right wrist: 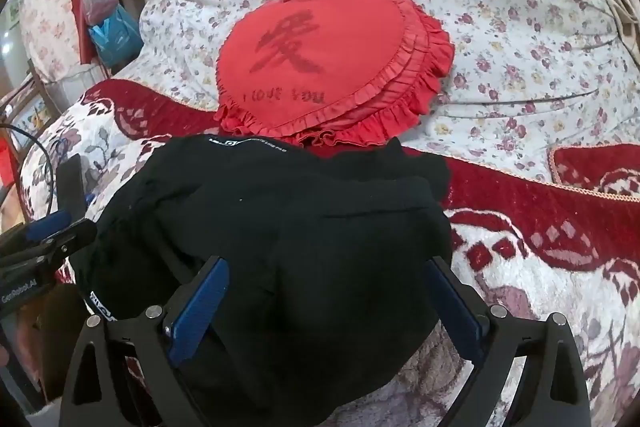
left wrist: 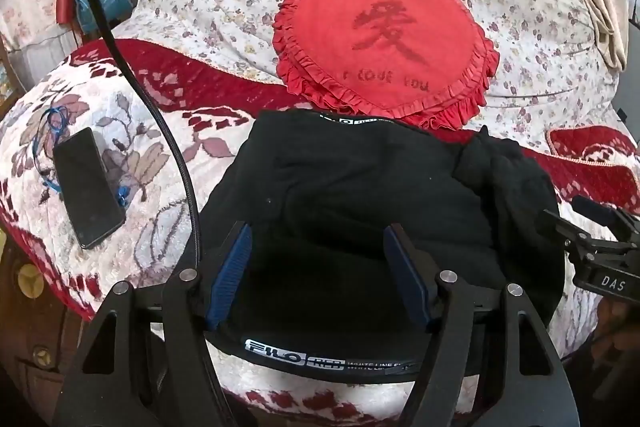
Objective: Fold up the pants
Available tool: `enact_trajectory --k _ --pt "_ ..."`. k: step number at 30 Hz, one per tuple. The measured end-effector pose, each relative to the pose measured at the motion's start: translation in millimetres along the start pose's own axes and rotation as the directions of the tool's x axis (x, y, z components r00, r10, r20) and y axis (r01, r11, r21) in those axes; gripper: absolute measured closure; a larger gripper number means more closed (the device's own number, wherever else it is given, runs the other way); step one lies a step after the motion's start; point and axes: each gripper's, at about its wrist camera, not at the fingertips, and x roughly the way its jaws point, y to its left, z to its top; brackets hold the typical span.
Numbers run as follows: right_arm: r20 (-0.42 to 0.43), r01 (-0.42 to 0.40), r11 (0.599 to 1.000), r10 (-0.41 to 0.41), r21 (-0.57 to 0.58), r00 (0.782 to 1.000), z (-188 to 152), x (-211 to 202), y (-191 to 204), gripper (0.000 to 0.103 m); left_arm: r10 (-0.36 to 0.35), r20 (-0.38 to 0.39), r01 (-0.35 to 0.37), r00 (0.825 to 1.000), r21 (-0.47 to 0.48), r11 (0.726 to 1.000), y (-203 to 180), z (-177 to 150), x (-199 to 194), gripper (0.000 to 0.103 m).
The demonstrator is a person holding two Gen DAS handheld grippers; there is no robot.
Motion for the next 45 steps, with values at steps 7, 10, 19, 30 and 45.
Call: enact_trajectory --k 7,10,19,30,45 --pt "-0.009 0.003 1.0 -0.003 -0.007 1.0 2.0 0.9 5.9 0.007 0.012 -0.015 -0.012 1.0 -0.001 1.0 -0.4 -2.7 4.6 0.034" --pt "-0.011 -0.006 1.0 0.006 -0.013 1.0 -2.2 0.5 6.2 0.007 0.013 -0.02 -0.013 1.0 -0.009 1.0 2.0 -3.4 6.4 0.035" --pt "-0.015 -0.011 1.0 0.01 -0.018 1.0 -0.8 3.7 9.8 0.007 0.012 -0.035 -0.013 0.999 -0.016 1.0 5.0 -4.4 10.5 0.034" --pt "-0.023 -0.02 1.0 0.02 -0.015 1.0 -2.7 8.3 10.3 0.007 0.008 -0.053 -0.01 0.999 -0.028 1.0 6.7 -5.9 14.6 0.035" --pt "-0.047 -0.015 0.999 0.014 -0.03 0.999 -5.5 15.8 13.3 0.007 0.005 -0.06 -0.007 0.998 -0.029 1.0 7.3 -8.2 19.1 0.034"
